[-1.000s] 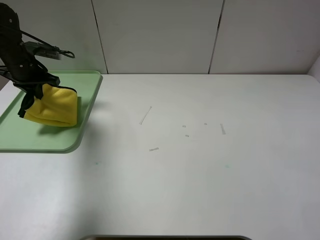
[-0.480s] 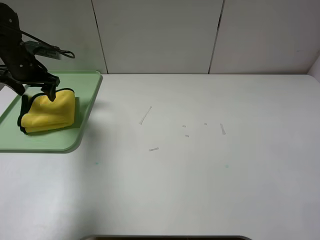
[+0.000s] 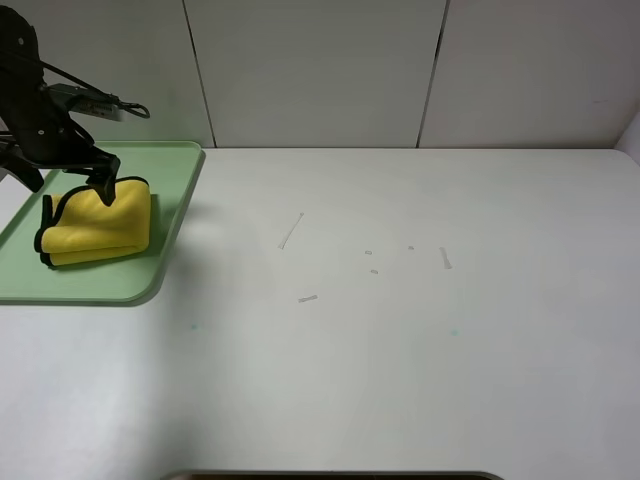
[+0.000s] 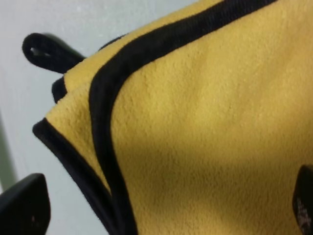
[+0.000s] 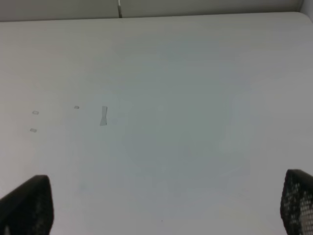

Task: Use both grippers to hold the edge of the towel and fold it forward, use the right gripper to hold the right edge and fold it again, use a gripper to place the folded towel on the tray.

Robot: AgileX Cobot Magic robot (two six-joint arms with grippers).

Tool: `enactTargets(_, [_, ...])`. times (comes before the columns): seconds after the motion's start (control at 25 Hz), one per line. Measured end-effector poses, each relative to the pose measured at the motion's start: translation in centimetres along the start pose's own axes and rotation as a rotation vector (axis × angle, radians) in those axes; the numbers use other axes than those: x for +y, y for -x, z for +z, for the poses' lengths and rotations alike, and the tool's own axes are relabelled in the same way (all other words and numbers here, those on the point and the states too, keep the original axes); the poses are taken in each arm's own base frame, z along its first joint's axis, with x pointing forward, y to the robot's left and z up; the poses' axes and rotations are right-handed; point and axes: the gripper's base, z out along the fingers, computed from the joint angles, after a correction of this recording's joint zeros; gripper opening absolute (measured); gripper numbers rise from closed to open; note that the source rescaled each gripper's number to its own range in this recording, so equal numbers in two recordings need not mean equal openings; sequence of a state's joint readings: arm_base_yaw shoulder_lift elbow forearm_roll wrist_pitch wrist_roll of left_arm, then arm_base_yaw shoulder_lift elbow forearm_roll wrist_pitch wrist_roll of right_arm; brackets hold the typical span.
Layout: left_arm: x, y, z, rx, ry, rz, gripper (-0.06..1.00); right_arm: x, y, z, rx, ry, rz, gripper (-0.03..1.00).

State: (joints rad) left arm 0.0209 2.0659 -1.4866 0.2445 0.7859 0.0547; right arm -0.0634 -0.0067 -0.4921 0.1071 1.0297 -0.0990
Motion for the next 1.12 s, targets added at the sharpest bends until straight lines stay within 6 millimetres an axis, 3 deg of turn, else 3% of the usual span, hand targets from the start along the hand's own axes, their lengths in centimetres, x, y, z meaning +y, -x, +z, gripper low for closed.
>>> enactTargets(0.36, [0.0,-0.5,-0.1,0.057,-0.003,-0.001,1.0,0.0,0.0,0.0,0.0,0.0,0.0,1.0])
enactTargets(0.52, [0.0,-0.6,-1.1,0.046,-0.003,-0.003,1.0,0.0,0.0,0.0,0.0,0.0,0.0,1.0])
enactTargets(0.84, [-0.7,-1.6,-6.1,0.029,-0.005,0.004,1.0,0.0,0.0,0.0,0.0,0.0,0.0,1.0])
enactTargets(1.12, [-2.7,-4.0,-11.7,0.046,-0.011,0.053,1.0,0.0,0.0,0.0,0.0,0.0,0.0,1.0])
